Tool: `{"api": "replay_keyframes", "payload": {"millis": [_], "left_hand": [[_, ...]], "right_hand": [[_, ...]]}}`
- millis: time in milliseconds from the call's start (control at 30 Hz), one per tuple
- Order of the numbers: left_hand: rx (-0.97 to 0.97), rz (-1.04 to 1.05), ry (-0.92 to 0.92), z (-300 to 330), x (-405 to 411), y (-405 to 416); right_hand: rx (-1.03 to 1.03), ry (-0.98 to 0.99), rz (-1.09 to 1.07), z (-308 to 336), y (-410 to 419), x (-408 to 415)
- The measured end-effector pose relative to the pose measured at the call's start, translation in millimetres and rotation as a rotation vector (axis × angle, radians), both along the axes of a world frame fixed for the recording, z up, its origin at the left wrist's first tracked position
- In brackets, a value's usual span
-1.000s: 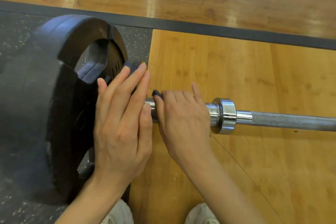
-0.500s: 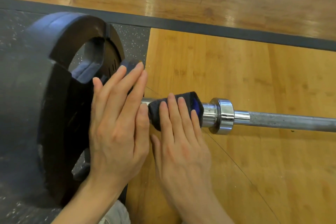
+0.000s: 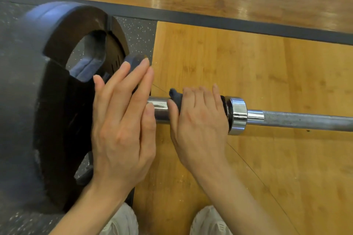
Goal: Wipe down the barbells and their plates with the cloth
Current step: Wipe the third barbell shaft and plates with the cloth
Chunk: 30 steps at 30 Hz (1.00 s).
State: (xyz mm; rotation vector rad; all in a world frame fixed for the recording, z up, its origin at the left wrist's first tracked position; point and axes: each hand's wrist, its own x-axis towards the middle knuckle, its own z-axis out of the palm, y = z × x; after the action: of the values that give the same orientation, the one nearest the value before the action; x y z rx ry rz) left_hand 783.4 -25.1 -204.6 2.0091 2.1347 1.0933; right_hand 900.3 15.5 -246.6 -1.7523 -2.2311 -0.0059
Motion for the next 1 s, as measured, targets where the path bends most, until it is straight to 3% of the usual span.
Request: {"api": "replay_keyframes", "payload": {"millis": [100,233,433,533,633,767,900,1000], "left_hand": [[-0.005,-0.003,0.002,0,0,1],[0.012,-0.003,-0.008,0,0,0],[-0.006,-0.004,0.003,0,0,0],[0.002,0.002,-0.007,1,-1,0],[0.006,0.01,0.001,0,-1,0],[0.005,0.005,-0.007,0,-1,2],[0.019,-0.002,0.001,0,-1,4],[0.014,0.006,0.003,0,0,4]], "right_hand": [[0.009,0.009,0.008,5,12,4],[-0.028,-0.035,0.028,12,-40,34],[-0.061,-0.1,-0.062,10,16,20],[-0.102,-0.142,-0.01,19,-24,38],[-0.079,-0.122,0.047,16,-45,45],[-0.043,-0.004,0.005,5,-14,14],[-0.031,0.081,0.187,2,-16,-16],[0.017,0.018,0.257,-4,-20,19]]}}
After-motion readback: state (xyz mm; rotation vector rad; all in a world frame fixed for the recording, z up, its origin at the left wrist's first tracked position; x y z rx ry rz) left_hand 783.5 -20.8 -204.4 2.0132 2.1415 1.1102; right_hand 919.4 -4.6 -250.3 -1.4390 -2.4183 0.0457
